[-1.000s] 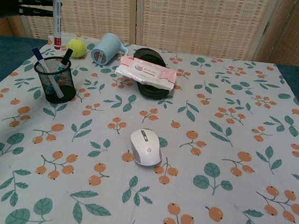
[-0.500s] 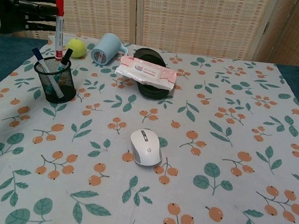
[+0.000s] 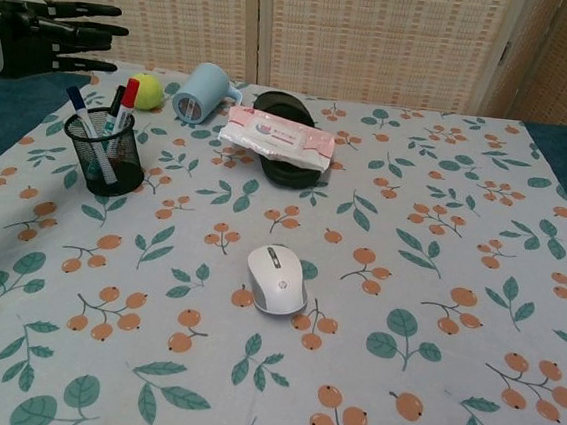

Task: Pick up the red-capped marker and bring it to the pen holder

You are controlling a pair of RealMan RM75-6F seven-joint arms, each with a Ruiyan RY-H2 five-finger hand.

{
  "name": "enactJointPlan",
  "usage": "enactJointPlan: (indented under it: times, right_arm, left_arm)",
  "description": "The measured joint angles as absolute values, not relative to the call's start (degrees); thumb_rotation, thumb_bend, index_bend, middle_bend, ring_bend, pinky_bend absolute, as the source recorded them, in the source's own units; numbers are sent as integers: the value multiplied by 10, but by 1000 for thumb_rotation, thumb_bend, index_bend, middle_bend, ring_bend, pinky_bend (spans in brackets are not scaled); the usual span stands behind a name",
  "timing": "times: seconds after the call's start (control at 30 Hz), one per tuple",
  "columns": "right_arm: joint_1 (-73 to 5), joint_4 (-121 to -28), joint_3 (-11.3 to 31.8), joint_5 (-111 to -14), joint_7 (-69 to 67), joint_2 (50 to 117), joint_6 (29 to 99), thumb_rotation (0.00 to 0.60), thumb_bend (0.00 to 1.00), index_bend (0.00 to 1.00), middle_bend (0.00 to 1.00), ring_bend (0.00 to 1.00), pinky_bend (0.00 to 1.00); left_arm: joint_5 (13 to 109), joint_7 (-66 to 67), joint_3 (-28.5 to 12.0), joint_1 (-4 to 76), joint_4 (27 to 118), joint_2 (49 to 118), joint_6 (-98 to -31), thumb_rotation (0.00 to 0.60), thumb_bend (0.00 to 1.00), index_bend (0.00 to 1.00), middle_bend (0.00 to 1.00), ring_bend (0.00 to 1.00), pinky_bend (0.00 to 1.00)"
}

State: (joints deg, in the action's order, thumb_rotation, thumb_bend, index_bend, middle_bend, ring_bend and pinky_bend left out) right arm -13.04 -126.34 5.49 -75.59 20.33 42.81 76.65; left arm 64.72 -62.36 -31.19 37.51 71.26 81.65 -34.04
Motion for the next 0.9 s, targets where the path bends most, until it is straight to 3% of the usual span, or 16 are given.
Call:
enactJointPlan:
  times: [0.23,0.4,0.7,0.9]
  right_arm:
    - [-132,-1262,55,-756,201,428,762,600,98,240,128,127,16]
    - [-132,-1261,55,-755,196,428,759,600,98,242,128,127,16]
    - [-133,-1263,50,-774,190,426,753,600,98,225,128,127,16]
    - [-135,-1266,47,-782,194,428,746,600,98,212,128,127,16]
  left_arm:
    - [677,-646,-299,374,695,820,-350,600,373,167,102,0,128]
    - [714,-599,-284,365,724,792,-386,600,374,246,147,0,148]
    - [769,-326,-231,306,867,689,-502,600,375,251,180,42,171]
    - [807,-110,-166,224,934,624,-642,600,357,224,133,32,138]
